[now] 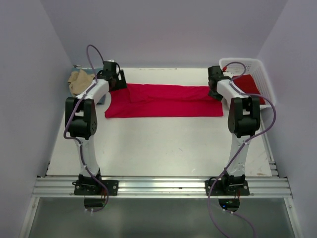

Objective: Fold and stack the t-shirts
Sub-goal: Fold the tshirt

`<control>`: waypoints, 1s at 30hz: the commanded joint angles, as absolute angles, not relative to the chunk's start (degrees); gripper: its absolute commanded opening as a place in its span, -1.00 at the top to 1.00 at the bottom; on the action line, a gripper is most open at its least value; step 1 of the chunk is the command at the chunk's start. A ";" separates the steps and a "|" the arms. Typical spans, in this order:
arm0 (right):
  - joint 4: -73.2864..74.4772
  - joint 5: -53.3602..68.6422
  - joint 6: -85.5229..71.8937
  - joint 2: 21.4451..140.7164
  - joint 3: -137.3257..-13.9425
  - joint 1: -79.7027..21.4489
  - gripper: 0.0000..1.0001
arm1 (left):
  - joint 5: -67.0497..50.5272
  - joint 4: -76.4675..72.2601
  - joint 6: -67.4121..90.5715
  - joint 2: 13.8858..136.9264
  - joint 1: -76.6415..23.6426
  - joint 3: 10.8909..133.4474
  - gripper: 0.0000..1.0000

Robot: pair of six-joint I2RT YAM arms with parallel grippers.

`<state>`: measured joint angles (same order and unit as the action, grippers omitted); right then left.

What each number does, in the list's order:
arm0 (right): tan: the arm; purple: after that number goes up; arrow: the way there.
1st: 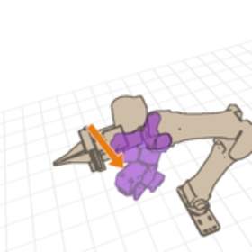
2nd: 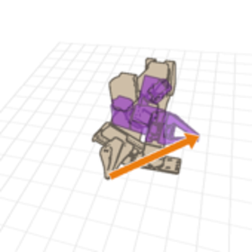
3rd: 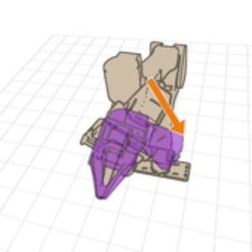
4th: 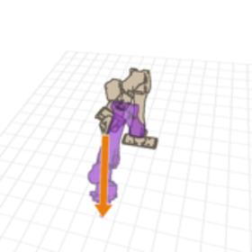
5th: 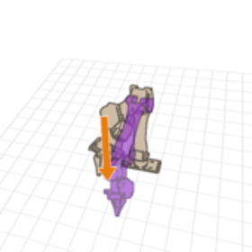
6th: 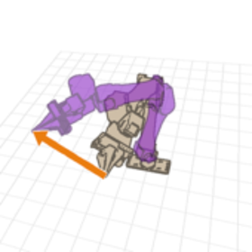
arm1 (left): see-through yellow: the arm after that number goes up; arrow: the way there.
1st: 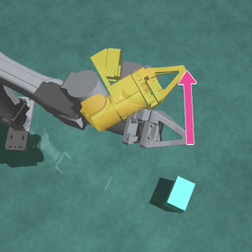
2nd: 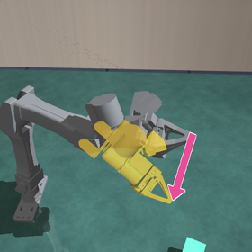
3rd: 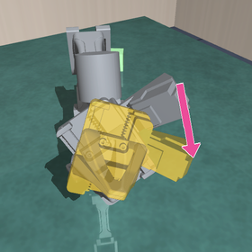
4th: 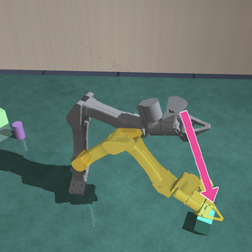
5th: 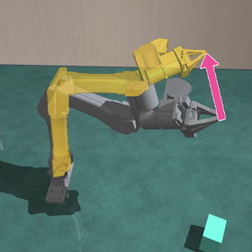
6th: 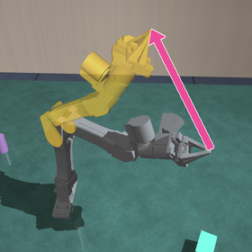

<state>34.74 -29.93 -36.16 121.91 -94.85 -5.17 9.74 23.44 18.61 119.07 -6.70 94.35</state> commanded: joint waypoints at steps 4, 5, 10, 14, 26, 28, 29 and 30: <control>20.88 -26.29 -33.24 114.98 -89.75 -4.83 -0.15 | 12.83 5.39 24.17 111.92 -5.71 87.05 -1.00; 18.83 -25.76 -32.61 113.48 -88.34 -4.75 -0.20 | 12.05 2.75 24.43 109.71 -5.71 84.92 -1.00; 9.24 -23.12 -30.06 103.21 -80.69 -5.27 -0.32 | 9.50 -10.89 26.27 95.40 -5.71 73.24 -1.00; 7.38 -22.24 -28.83 98.97 -78.22 -6.24 -0.33 | 6.34 -11.16 30.49 88.87 -5.71 66.64 -1.00; 15.11 -8.89 -30.59 109.06 -80.86 -6.85 1.00 | -6.93 -14.58 44.29 91.58 -5.80 48.26 1.00; 15.82 -8.53 -30.85 110.21 -79.81 -6.94 1.00 | -7.82 -15.20 45.00 93.51 -5.80 47.90 1.00; 15.99 -8.00 -30.94 110.82 -79.54 -6.86 1.00 | -7.91 -15.90 45.00 94.12 -5.80 47.90 1.00; 16.78 -7.04 -30.76 112.57 -79.80 -6.94 1.00 | -7.91 -16.52 45.35 94.74 -5.80 47.90 1.00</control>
